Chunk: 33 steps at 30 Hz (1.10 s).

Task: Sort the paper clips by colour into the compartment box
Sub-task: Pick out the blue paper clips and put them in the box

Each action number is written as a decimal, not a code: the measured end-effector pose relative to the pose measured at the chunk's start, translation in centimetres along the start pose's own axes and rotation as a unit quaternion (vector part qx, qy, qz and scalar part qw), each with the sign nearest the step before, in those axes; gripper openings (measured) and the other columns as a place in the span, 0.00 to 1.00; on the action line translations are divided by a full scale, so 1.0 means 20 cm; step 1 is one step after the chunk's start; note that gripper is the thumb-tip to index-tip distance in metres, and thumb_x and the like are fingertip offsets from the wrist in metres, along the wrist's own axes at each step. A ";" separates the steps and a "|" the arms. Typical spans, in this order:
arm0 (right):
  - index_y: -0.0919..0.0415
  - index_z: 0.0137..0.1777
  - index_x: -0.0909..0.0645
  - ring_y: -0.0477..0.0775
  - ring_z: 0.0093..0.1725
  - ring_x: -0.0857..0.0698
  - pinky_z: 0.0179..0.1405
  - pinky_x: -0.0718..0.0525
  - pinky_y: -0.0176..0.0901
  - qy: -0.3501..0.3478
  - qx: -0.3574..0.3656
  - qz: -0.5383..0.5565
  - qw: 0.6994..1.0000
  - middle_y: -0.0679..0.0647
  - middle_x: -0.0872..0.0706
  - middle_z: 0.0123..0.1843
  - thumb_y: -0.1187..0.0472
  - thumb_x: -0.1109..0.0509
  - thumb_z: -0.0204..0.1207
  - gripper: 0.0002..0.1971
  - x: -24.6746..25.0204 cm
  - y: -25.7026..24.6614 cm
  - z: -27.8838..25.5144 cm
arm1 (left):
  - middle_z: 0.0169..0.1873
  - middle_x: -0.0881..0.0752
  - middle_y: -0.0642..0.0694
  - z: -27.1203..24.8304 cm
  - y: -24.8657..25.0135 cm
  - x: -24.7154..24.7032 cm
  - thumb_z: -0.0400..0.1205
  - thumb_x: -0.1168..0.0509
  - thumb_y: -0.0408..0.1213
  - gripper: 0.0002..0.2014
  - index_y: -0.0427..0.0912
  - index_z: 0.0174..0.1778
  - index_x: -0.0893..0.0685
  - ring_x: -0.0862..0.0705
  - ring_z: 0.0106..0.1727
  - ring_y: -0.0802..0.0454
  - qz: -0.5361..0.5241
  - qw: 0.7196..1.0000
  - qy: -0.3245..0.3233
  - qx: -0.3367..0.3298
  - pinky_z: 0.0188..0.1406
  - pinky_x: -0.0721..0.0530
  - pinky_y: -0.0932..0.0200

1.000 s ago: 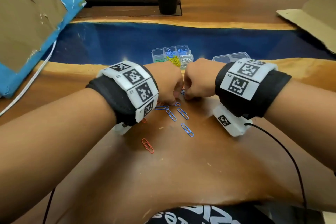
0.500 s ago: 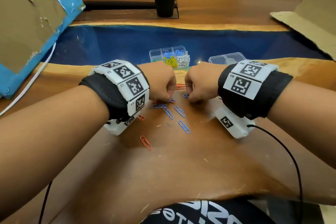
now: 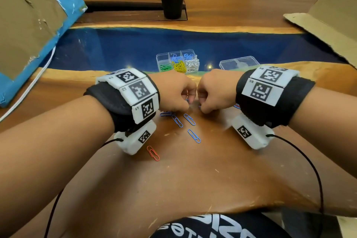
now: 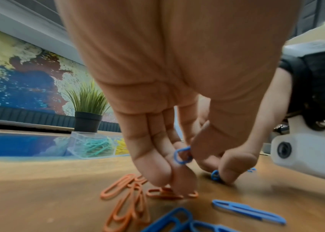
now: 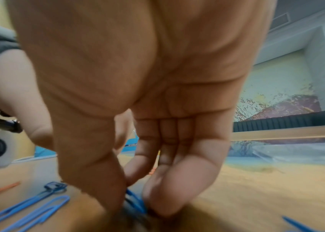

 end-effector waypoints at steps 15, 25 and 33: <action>0.56 0.32 0.32 0.58 0.34 0.23 0.28 0.25 0.40 0.006 -0.115 0.283 0.952 0.61 0.26 0.32 0.72 0.47 0.76 0.14 -0.02 0.43 -0.13 | 0.37 0.16 0.54 0.04 0.11 -0.12 0.71 0.26 0.44 0.06 0.54 0.34 0.18 0.18 0.50 0.54 0.058 0.992 -0.089 -0.068 0.45 0.20 0.61; 0.53 0.41 0.18 0.46 0.35 0.19 0.31 0.27 0.37 -0.016 -0.130 0.120 0.984 0.45 0.15 0.31 0.54 0.30 0.74 0.04 -0.09 0.42 -0.18 | 0.25 0.23 0.53 0.08 0.13 -0.06 0.72 0.34 0.43 0.09 0.48 0.29 0.26 0.26 0.29 0.56 -0.026 0.998 -0.042 -0.025 0.32 0.29 0.60; 0.59 0.34 0.27 0.56 0.31 0.30 0.26 0.31 0.39 -0.003 -0.153 0.250 0.956 0.56 0.26 0.32 0.55 0.43 0.78 0.13 -0.05 0.44 -0.21 | 0.29 0.22 0.46 0.16 0.18 -0.09 0.76 0.41 0.38 0.09 0.46 0.29 0.29 0.28 0.26 0.48 -0.242 0.966 -0.085 0.036 0.28 0.29 0.63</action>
Point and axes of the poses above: each hand's wrist, its own z-axis towards the middle knuckle, its own x-axis out of the back of the hand, y = z × x, the point moved 9 cm from there along z, towards the middle knuckle
